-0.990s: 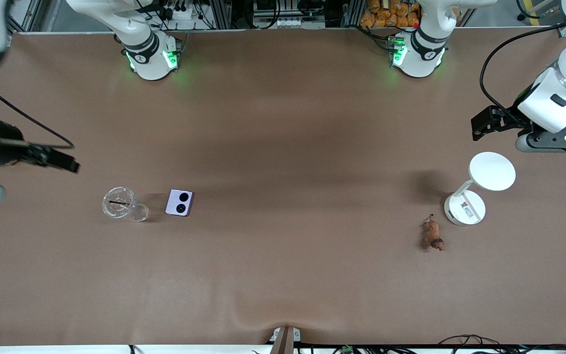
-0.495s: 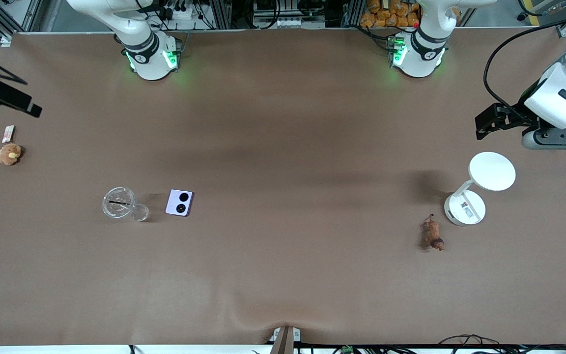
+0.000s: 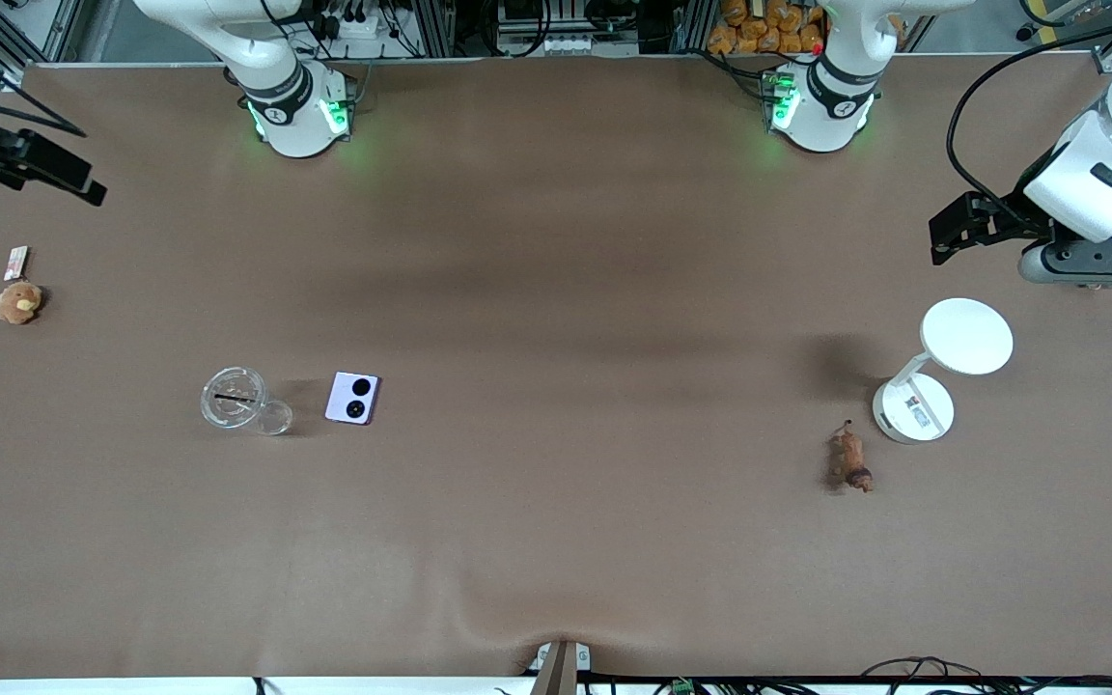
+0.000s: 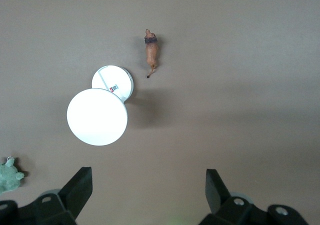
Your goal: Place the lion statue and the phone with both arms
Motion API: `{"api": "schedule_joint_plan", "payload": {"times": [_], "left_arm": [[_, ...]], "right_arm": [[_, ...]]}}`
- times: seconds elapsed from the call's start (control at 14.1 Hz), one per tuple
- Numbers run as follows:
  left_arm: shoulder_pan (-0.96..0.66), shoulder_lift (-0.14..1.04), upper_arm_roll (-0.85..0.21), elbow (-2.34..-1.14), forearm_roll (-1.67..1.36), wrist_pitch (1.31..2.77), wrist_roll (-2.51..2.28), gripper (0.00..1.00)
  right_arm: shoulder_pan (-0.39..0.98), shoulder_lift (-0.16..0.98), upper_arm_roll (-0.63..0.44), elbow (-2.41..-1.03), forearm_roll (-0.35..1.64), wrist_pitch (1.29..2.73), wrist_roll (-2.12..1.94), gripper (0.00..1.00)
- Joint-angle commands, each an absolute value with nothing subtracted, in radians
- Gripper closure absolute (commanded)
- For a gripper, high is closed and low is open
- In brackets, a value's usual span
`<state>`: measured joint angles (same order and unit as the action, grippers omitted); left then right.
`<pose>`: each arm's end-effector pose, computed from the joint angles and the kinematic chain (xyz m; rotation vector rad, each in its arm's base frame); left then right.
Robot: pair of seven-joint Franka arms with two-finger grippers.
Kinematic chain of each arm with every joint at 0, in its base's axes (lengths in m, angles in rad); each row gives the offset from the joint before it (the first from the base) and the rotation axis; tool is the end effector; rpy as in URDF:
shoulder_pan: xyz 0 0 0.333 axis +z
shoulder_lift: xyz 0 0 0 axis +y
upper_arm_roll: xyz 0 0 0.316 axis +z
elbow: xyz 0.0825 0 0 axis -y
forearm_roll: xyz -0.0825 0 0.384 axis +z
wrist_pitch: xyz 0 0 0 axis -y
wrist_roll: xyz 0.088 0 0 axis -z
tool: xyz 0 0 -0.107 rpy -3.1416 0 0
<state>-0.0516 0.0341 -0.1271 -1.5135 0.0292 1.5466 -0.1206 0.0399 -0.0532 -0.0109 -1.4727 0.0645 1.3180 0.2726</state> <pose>0.5549 -0.0956 0.6305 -3.1156 0.0893 -0.0047 0.5090 0.0227 0.6773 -3.0686 0.3554 0.1699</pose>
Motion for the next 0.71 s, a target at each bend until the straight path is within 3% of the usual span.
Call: {"api": "schedule_joint_plan", "payload": {"times": [0.0,0.64], "left_arm": [[-0.034,0.023,-0.14,-1.508,0.026,1.529,-0.114,0.0],[-0.034,0.023,-0.133,-1.513,0.021,1.525,-0.114,0.0]], "right_arm": [[-0.003,-0.147,0.017,-1.596,0.054,1.383,0.272,0.0],[-0.028,-0.08,0.006,-1.502,0.049,1.393,0.071,0.0]]}}
